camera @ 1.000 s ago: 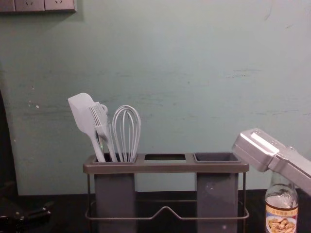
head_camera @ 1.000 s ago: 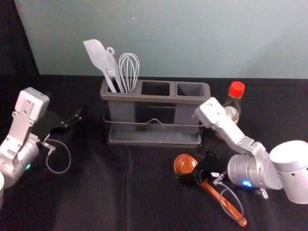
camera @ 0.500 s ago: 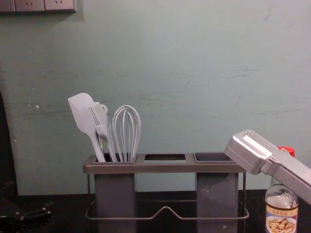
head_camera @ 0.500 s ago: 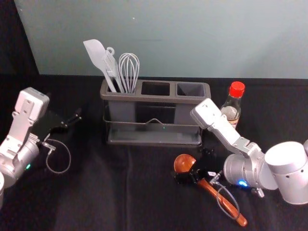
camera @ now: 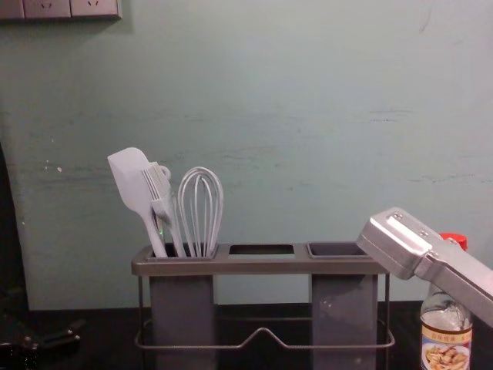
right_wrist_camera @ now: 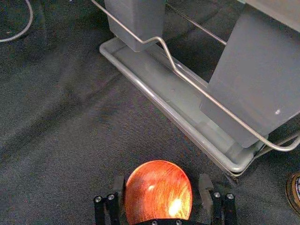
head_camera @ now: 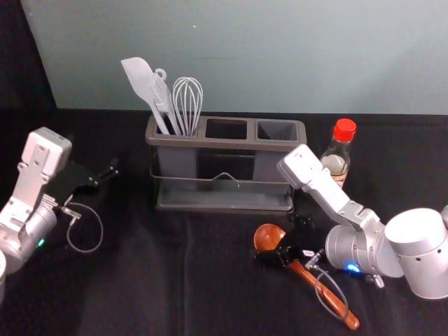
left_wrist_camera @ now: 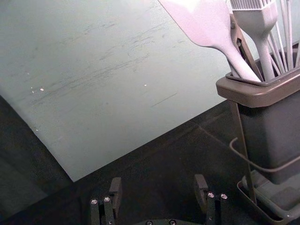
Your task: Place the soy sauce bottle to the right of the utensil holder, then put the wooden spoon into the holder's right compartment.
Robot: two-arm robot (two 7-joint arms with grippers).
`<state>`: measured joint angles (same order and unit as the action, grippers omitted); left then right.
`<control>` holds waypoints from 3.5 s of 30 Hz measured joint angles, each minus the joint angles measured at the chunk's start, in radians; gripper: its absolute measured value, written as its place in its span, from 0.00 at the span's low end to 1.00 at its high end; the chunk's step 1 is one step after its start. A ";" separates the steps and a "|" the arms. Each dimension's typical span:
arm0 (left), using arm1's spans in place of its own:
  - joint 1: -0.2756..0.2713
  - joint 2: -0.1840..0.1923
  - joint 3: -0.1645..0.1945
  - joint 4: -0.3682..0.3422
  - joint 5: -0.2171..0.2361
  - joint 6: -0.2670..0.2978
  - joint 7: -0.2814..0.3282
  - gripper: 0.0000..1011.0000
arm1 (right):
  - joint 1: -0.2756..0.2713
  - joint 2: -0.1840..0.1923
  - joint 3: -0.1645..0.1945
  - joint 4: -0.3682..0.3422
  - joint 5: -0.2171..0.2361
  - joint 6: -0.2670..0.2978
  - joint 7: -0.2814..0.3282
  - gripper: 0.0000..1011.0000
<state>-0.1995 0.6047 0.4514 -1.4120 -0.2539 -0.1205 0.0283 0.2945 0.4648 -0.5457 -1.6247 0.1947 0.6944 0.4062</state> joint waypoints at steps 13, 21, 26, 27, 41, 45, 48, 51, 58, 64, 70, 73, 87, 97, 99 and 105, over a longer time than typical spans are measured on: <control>0.000 0.000 0.000 0.000 0.000 0.000 0.000 0.99 | 0.001 0.001 -0.001 -0.002 0.003 0.007 0.001 0.92; 0.000 0.000 0.000 0.000 0.000 0.000 0.000 0.99 | 0.002 0.002 -0.001 -0.003 0.004 0.008 0.001 0.83; 0.000 0.000 0.000 0.000 0.000 0.000 0.000 0.99 | 0.002 0.002 -0.001 -0.003 0.005 0.008 0.001 0.83; 0.000 0.000 0.000 0.000 0.000 0.000 0.000 0.99 | 0.002 0.002 -0.001 -0.003 0.005 0.008 0.001 0.83; 0.000 0.000 0.000 0.000 0.000 0.000 0.000 0.99 | -0.017 0.008 0.029 -0.024 0.014 -0.021 0.009 0.83; 0.000 0.000 0.000 0.000 0.000 0.000 0.000 0.99 | -0.040 0.015 0.062 -0.055 0.026 -0.058 0.014 0.83; 0.000 0.000 0.000 0.000 0.000 0.000 0.000 0.99 | -0.068 0.027 0.100 -0.100 0.050 -0.102 0.023 0.83; 0.000 0.000 0.000 0.000 0.000 0.000 0.000 0.99 | -0.084 0.035 0.121 -0.131 0.066 -0.131 0.026 0.83; 0.000 0.000 0.000 0.000 0.000 0.000 0.000 0.99 | -0.122 0.061 0.169 -0.221 0.112 -0.213 0.028 0.83; 0.000 0.000 0.000 0.000 0.000 0.000 0.000 0.99 | -0.143 0.075 0.197 -0.274 0.142 -0.274 0.022 0.83; 0.000 0.000 0.000 0.000 0.000 0.000 0.000 0.99 | -0.161 0.086 0.221 -0.314 0.168 -0.335 0.011 0.83; 0.000 0.000 0.000 0.000 0.000 0.000 0.000 0.99 | -0.166 0.090 0.231 -0.330 0.178 -0.367 0.004 0.83; 0.000 0.000 0.000 0.000 0.000 0.000 0.000 0.99 | -0.141 0.036 0.253 -0.316 0.196 -0.527 -0.062 0.83; 0.000 0.000 0.000 0.000 0.000 0.000 0.000 0.99 | -0.047 -0.101 0.238 -0.205 0.115 -0.605 -0.165 0.83; 0.000 0.000 0.000 0.000 0.000 0.000 0.000 0.99 | -0.031 -0.120 0.236 -0.184 0.102 -0.614 -0.176 0.83; 0.000 0.000 0.000 0.000 0.000 0.000 0.000 0.99 | 0.040 -0.182 0.233 -0.085 0.069 -0.632 -0.192 0.83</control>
<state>-0.1995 0.6047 0.4513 -1.4120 -0.2539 -0.1205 0.0283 0.3348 0.2829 -0.3129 -1.7100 0.2641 0.0626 0.2140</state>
